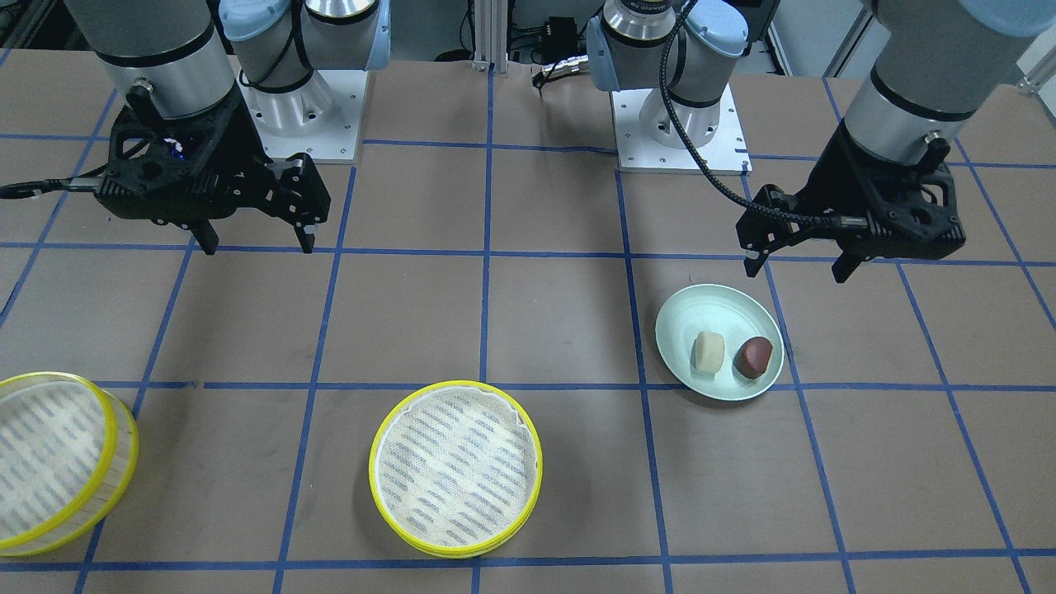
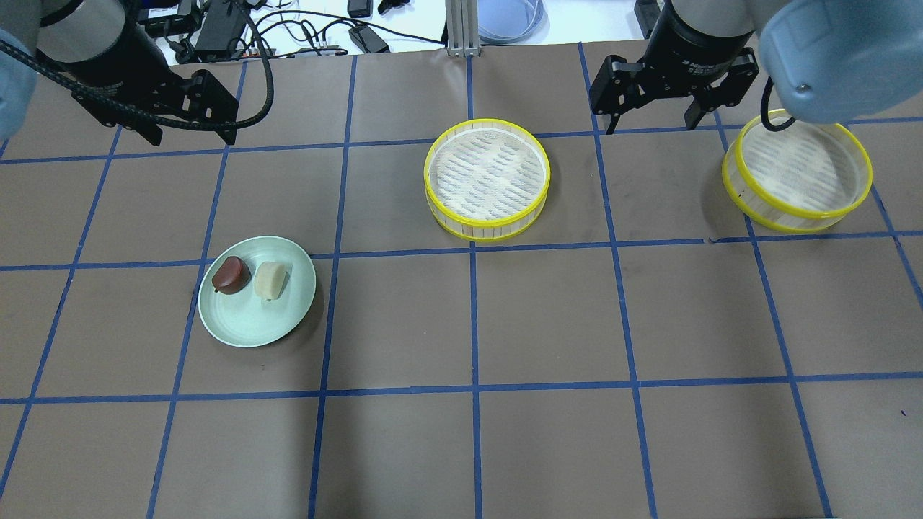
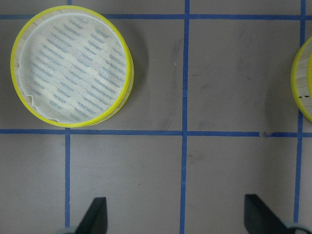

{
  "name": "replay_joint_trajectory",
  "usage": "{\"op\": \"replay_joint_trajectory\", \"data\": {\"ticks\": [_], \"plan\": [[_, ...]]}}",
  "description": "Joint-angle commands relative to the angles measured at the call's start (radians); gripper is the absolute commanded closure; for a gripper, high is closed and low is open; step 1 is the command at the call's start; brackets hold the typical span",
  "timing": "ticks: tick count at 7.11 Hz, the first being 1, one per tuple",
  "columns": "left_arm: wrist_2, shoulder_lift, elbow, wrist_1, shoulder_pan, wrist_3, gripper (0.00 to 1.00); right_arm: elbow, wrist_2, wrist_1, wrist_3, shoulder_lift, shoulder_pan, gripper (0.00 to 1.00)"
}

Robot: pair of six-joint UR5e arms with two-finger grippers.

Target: Stack buns with steamer

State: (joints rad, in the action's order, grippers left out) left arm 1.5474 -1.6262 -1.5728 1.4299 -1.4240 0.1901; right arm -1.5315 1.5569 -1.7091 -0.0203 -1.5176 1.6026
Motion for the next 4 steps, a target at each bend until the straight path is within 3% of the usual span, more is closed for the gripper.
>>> {"op": "replay_joint_trajectory", "data": {"ticks": [1,3,4], "plan": [[0.0,-0.026,-0.102,-0.041,0.01,0.012,0.0,0.002,0.003,-0.007,0.131,0.019,-0.096,0.0],[-0.003,-0.082,-0.162,-0.097,0.013,0.017,0.0,0.002,0.002,-0.018,0.325,0.062,-0.296,0.0],[-0.003,-0.133,-0.177,-0.101,0.014,0.025,0.02,0.007,0.0,-0.082,0.42,0.11,-0.378,0.0]]}}
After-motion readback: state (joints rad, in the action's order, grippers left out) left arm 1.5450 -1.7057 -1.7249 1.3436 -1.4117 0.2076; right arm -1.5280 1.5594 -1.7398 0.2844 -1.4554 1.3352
